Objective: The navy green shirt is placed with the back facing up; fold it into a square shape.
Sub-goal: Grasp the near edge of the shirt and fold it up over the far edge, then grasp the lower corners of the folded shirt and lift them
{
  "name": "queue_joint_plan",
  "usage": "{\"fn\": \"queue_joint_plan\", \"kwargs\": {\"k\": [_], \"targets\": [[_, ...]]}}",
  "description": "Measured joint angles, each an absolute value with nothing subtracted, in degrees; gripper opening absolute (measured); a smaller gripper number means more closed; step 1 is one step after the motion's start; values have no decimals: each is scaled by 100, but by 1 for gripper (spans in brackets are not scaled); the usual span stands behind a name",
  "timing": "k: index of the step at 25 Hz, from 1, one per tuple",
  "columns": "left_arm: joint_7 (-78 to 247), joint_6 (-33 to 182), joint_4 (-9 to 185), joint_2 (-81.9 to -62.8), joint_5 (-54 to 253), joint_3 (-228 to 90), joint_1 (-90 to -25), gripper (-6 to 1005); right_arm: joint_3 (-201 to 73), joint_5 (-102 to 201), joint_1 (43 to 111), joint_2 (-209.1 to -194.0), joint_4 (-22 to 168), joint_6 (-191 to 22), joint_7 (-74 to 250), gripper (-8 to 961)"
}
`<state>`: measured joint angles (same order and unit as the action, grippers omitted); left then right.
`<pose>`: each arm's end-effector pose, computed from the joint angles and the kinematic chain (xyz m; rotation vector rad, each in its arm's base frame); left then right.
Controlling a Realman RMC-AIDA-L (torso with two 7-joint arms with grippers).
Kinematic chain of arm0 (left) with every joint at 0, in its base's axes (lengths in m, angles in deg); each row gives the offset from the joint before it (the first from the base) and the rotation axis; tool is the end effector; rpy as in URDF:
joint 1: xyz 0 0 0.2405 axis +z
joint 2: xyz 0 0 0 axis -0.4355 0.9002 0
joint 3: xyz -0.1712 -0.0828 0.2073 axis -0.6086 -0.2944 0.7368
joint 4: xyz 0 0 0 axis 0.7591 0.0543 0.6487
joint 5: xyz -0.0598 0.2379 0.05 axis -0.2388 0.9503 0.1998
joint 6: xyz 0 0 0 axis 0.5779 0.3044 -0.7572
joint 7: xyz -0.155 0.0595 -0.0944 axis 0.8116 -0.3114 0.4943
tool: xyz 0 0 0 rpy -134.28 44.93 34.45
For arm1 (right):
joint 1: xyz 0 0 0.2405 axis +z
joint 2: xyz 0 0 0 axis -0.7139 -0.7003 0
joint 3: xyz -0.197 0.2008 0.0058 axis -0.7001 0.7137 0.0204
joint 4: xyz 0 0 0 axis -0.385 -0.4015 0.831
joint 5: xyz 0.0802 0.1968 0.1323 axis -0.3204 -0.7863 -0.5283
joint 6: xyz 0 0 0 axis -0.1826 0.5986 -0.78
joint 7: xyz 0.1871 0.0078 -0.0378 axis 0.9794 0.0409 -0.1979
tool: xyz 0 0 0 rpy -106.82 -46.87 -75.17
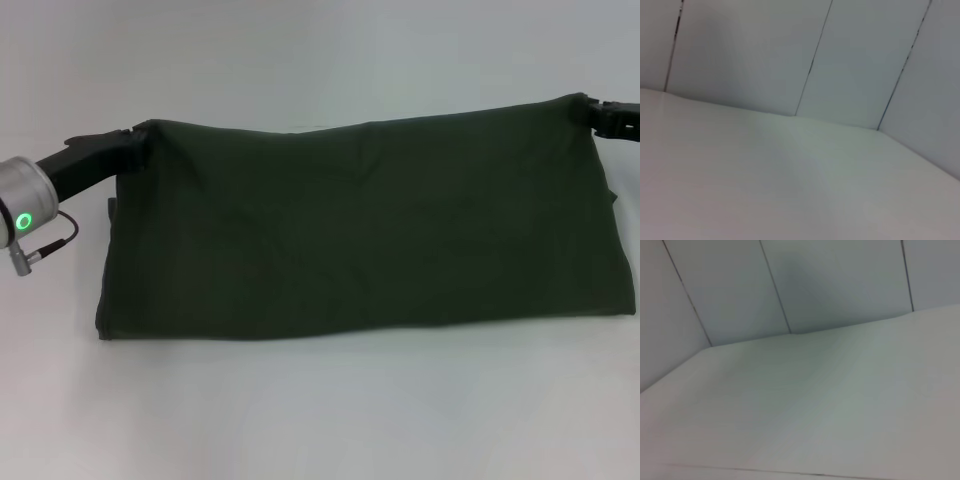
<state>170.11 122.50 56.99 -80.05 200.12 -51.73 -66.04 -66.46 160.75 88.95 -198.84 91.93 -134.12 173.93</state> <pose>-0.3065 0.5054 -0.0268 -2.0284 -0.9847 -0.7171 0.3492 0.5198 0.0409 -2.0185 1.0275 0.6085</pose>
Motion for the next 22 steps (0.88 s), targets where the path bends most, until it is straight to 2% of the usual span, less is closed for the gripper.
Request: {"fn": "queue_joint_plan", "kwargs": {"k": [7, 16, 21, 22], "targets": [[16871, 12042, 5833, -8037, 19940, -5157, -6632, 11, -6671, 15940, 8908, -19934, 9032, -13155, 17163, 65], [16831, 11960, 5843, -8093, 19907, -5161, -6637, 25, -7064, 15939, 8988, -20090, 9033, -12762, 17159, 86], [16784, 11656, 5842, -8131, 19607, -5176, -6619, 32, -7239, 15939, 9010, -20258, 9224, -12424, 17186, 117], [16783, 11610, 5844, -8134, 19520, -5176, -6604, 84, -7231, 15938, 9007, -20297, 9303, -12379, 17199, 139]]}}
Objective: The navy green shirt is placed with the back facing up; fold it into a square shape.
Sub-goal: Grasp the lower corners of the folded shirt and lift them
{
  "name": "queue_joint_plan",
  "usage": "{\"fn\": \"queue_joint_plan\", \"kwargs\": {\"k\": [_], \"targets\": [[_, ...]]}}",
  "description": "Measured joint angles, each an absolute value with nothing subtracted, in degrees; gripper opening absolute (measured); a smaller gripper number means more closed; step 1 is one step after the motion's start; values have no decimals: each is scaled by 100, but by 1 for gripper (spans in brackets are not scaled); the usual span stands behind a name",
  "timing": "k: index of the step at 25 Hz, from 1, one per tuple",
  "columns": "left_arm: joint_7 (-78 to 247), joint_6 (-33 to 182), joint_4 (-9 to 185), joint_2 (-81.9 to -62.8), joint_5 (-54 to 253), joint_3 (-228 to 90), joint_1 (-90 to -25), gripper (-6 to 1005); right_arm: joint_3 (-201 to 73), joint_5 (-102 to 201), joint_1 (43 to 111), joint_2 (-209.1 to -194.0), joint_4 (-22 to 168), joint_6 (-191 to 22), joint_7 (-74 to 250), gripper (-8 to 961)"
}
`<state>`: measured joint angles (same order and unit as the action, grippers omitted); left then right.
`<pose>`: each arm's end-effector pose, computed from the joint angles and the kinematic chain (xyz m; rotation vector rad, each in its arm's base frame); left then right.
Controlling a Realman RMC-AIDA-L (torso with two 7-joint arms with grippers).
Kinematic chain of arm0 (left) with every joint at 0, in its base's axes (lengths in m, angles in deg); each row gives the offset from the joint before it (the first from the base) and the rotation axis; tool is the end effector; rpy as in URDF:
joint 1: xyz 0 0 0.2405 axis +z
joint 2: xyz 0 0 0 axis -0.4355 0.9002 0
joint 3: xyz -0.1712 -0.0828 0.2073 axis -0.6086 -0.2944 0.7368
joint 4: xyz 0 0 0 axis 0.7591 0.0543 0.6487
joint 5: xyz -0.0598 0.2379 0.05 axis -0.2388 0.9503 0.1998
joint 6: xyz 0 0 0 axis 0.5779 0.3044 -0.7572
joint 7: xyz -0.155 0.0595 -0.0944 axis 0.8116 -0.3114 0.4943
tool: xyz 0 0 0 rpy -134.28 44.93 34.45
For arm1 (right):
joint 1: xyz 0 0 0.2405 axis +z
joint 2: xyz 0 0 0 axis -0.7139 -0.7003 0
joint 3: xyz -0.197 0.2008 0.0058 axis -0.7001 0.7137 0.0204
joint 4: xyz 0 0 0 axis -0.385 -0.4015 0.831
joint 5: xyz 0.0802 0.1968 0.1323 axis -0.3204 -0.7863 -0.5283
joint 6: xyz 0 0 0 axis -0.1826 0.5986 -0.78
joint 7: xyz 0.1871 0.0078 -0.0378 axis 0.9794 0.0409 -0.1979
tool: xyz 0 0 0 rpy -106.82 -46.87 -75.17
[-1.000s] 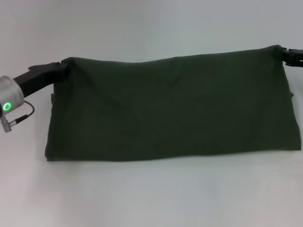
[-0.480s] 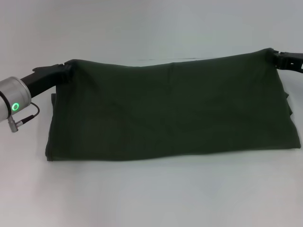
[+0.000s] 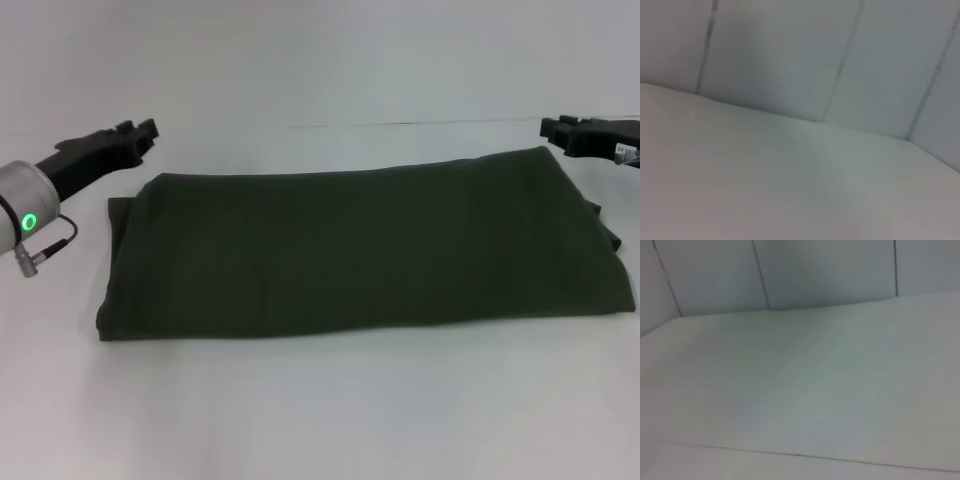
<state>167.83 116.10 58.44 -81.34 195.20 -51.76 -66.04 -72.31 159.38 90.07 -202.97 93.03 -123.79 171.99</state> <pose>-0.3160 0.5109 -0.0310 -1.9093 -1.0287 -0.7205 0.3484 0.5299 0.0084 -1.9929 0.9873 0.4635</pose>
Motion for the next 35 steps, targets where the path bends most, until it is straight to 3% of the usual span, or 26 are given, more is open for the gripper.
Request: {"fn": "queue_joint_plan", "kwargs": {"k": [4, 9, 15, 17, 27, 35], "targets": [[16772, 11581, 5841, -8136, 19264, -5184, -6509, 274, -7237, 15772, 8944, -20348, 9506, -12356, 17222, 225], [16790, 11691, 5821, -8138, 19239, -5181, -6436, 442, -7247, 15664, 8853, -20217, 9541, -12784, 17412, 332], [16808, 13288, 5630, -8096, 19238, -5195, -6038, 715, -7252, 15660, 8491, -20113, 9861, -14014, 18053, 583], [16808, 13899, 5550, -8099, 19211, -5207, -5867, 879, -7253, 15660, 8346, -20122, 9987, -14430, 18232, 707], [16807, 15225, 5535, -8139, 19016, -5175, -5003, 875, -7257, 15661, 7669, -20155, 10162, -15718, 18652, 706], [16750, 15313, 5762, -8139, 19099, -5158, -4570, 874, -7277, 15770, 7513, -20142, 10172, -15849, 18722, 704]]}}
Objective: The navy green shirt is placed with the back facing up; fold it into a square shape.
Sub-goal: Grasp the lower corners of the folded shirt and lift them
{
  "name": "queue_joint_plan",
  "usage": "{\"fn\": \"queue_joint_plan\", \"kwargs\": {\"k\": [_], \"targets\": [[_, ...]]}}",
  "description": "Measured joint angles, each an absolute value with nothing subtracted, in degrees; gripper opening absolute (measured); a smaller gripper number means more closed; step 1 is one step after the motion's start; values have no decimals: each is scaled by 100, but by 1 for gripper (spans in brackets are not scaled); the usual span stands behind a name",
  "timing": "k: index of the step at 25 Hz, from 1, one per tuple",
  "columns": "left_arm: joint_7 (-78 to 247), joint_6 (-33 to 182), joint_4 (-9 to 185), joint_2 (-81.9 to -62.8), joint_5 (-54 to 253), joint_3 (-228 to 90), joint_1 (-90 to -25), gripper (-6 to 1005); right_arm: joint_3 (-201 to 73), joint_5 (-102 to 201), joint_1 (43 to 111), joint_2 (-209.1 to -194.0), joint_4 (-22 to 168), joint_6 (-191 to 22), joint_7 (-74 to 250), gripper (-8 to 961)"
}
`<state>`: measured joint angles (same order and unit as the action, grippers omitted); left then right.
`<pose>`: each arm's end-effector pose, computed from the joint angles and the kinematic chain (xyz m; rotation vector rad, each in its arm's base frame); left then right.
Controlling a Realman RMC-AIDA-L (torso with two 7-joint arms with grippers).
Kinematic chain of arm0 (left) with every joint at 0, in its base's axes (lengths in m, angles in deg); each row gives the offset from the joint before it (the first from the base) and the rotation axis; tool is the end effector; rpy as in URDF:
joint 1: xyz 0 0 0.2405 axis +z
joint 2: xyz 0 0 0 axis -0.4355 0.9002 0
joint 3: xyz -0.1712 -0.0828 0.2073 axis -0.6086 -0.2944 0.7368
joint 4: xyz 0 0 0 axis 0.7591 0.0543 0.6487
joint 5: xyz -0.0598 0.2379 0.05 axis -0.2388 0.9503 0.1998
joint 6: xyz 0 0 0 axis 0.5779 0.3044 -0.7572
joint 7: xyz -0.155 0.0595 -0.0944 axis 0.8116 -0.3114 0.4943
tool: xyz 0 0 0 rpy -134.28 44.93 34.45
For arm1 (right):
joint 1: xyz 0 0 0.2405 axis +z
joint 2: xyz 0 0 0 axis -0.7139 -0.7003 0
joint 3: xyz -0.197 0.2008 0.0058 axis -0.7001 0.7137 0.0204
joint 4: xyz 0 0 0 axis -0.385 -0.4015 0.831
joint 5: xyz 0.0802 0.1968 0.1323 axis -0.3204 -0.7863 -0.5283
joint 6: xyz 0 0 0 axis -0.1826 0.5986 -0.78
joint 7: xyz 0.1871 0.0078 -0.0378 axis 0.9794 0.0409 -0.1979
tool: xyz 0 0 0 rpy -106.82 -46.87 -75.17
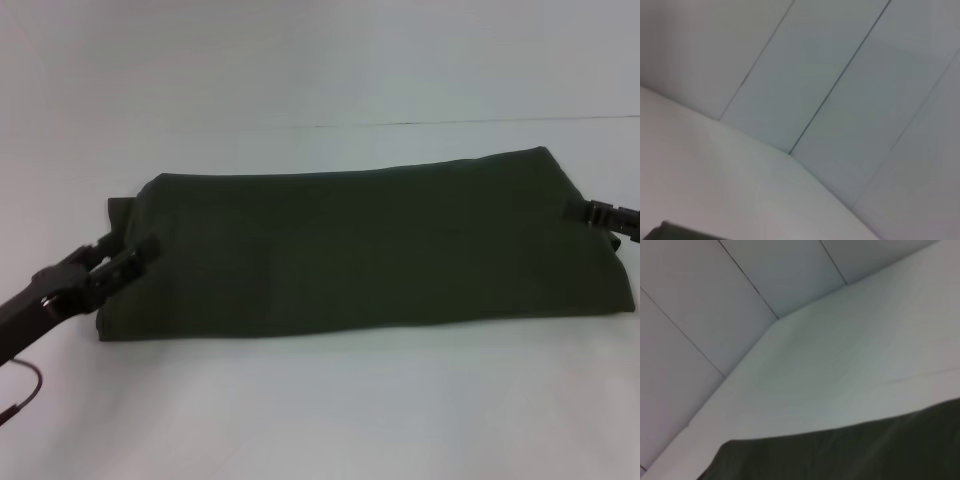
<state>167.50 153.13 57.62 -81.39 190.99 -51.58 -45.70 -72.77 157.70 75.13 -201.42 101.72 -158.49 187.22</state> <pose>-0.3532 0.3513 -0.0340 -2.0754 -1.1255 -1.1200 0.3769 0.4093 0.0328 -2.1529 1.3234 0.8006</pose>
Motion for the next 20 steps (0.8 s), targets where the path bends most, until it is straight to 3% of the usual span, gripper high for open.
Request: {"fn": "queue_joint_plan", "kwargs": {"k": [20], "targets": [[16580, 14142, 5913, -8135, 19591, -4960, -4360, 873, -7324, 16167, 7380, -20001, 10222, -15530, 19357, 703]]}}
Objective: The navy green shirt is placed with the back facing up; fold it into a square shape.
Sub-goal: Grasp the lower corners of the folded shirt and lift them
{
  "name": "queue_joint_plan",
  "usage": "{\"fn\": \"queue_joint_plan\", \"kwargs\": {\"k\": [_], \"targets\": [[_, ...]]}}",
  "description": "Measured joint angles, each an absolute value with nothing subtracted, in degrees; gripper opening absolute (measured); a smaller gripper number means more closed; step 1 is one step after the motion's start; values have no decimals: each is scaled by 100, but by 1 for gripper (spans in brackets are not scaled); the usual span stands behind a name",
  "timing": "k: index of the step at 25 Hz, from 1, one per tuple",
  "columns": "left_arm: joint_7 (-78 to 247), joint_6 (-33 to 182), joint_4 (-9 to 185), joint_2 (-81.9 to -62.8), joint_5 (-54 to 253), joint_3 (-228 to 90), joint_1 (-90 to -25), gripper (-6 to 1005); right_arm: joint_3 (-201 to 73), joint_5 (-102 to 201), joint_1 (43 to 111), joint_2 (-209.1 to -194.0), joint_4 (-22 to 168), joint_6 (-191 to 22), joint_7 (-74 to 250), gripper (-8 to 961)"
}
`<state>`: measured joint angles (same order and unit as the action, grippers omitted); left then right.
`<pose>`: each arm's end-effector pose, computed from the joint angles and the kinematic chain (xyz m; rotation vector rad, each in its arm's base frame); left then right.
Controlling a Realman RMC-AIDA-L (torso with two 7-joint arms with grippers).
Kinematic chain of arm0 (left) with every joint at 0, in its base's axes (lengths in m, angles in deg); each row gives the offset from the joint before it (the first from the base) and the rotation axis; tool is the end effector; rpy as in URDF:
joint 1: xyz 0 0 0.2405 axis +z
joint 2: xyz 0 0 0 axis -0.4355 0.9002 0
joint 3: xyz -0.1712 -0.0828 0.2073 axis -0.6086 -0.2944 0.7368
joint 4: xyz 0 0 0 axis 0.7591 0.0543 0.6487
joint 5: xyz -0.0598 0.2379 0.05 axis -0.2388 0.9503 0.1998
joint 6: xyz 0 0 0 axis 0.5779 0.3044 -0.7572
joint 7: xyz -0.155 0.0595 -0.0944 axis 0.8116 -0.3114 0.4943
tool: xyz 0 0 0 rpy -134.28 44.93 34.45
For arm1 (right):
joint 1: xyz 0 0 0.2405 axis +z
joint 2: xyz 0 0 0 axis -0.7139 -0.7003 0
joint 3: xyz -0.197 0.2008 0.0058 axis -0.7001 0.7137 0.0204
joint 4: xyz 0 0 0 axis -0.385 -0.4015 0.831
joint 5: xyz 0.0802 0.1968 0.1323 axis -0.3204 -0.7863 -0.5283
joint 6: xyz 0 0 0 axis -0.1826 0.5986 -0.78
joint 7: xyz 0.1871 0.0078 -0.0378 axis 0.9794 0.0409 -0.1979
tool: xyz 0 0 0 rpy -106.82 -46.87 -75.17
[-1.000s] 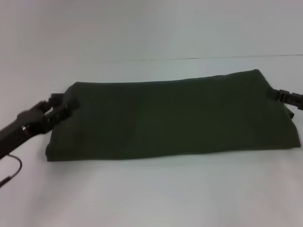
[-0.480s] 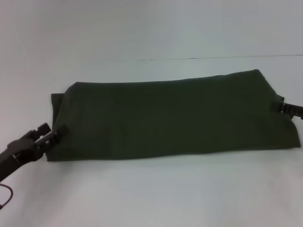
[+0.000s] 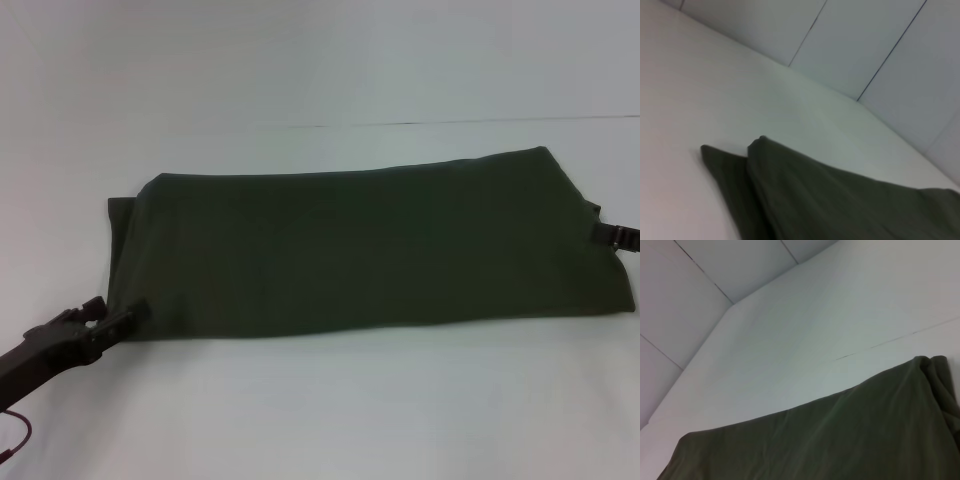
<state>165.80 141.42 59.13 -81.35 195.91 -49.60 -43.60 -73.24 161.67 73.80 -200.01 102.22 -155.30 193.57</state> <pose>-0.4012 0.3404 -0.0593 -2.0303 -1.2397 -0.8329 0.4061 0.4016 0.0420 -2.0576 1.4658 0.6916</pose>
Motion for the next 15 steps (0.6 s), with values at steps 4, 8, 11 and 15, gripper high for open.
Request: {"fn": "queue_joint_plan", "kwargs": {"k": [4, 8, 11, 15], "targets": [[16548, 14057, 5912, -8140, 19592, -4956, -4368, 874, -7324, 16167, 7378, -20000, 10222, -15528, 19364, 703], [16540, 14054, 5888, -8134, 19570, -5040, -4351, 874, -7321, 16167, 7376, -20005, 10222, -15513, 19366, 704], [16541, 14051, 5881, -8120, 19569, -5130, -4338, 874, -7306, 16165, 7376, -20008, 10222, -15509, 19367, 704], [16560, 14005, 5898, -8095, 19599, -5110, -4330, 874, -7297, 16165, 7376, -20009, 10208, -15480, 19367, 704]]}}
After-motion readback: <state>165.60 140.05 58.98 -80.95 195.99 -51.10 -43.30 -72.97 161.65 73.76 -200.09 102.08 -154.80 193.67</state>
